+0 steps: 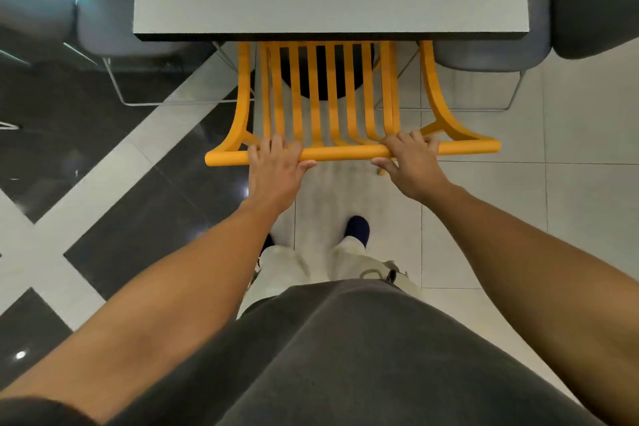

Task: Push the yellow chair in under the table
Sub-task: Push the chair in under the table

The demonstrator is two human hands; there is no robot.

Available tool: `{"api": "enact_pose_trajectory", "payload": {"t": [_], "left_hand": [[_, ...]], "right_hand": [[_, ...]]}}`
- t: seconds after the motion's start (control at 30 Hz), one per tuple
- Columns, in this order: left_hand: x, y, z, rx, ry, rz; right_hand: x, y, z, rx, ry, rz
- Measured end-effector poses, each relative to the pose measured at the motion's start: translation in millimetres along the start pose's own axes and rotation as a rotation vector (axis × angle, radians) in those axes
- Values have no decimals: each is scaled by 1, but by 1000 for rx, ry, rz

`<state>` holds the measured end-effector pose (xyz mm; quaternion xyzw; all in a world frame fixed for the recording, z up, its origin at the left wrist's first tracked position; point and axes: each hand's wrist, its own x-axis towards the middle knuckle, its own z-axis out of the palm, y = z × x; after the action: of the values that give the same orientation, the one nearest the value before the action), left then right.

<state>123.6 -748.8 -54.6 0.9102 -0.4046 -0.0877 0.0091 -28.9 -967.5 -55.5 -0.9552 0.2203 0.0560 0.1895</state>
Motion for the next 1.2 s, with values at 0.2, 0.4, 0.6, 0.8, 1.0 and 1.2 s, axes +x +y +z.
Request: {"api": "enact_pose_trajectory", "payload": {"t": [0.2, 0.4, 0.6, 0.8, 1.0, 1.2], "left_hand": [[3, 19, 1, -18, 0, -19], [5, -29, -2, -109, 19, 41], [10, -67, -3, -48, -23, 68], [2, -44, 1, 13, 1, 13], [3, -34, 3, -8, 26, 44], [2, -44, 3, -45, 32, 42]], "right_hand": [[2, 17, -7, -113, -5, -14], [7, -22, 10, -47, 13, 24], [14, -57, 25, -41, -8, 83], [8, -37, 14, 21, -36, 24], [6, -28, 12, -31, -35, 32], [3, -37, 19, -69, -4, 23]]}}
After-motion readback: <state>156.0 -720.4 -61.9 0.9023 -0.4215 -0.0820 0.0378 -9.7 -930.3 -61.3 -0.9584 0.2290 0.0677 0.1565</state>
